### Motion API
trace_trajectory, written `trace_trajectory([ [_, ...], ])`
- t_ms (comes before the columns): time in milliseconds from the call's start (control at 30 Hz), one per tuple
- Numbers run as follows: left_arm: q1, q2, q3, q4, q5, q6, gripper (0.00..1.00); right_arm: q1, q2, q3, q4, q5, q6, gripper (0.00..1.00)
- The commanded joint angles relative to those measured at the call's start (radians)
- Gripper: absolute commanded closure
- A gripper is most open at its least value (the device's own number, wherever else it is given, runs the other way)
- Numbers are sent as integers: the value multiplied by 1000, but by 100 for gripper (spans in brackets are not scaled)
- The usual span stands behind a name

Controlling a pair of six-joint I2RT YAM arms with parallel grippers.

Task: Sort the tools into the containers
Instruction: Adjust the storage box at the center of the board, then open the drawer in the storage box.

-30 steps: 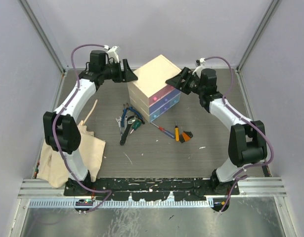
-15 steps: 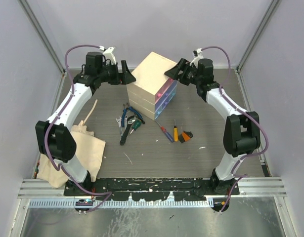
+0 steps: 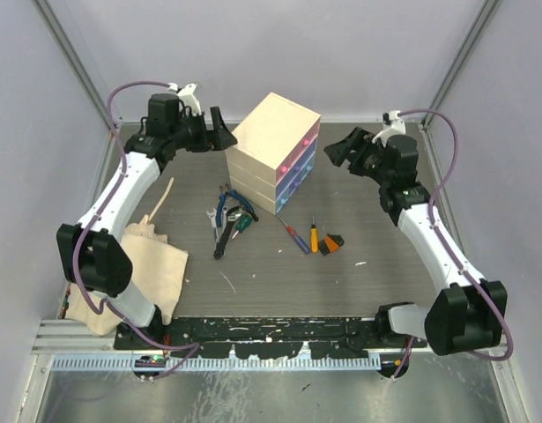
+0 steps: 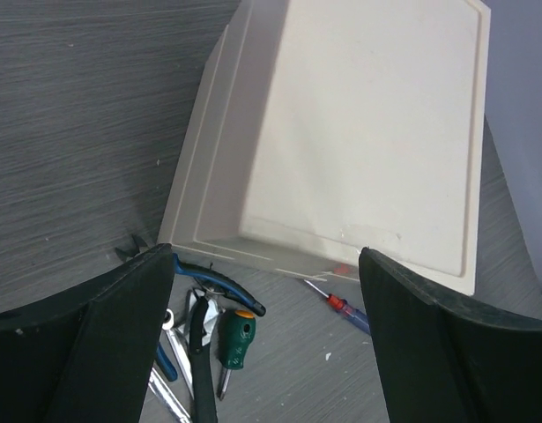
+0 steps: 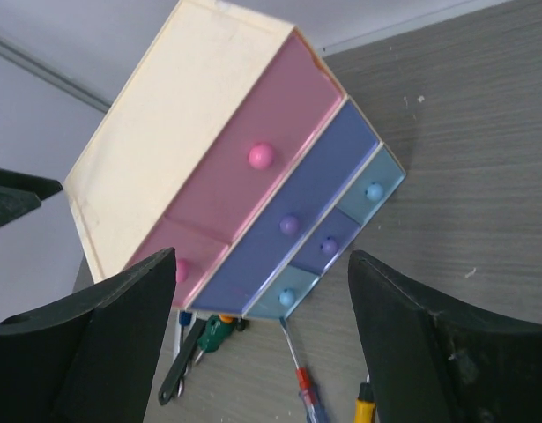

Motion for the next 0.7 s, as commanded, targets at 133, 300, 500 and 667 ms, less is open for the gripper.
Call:
trace_trajectory([
  [133, -4, -148, -102, 93, -30, -53, 13, 6, -126, -207, 144, -132, 172, 24],
  [300, -12, -133, -135, 127, -24, -76, 9, 76, -128, -271, 250, -108, 283, 26],
  [500, -32, -122, -156, 154, -52, -81, 6, 169, -73, -331, 426, 2, 406, 27],
  [667, -36, -116, -157, 144, -64, -83, 2, 209, 17, -335, 553, 12, 486, 28],
])
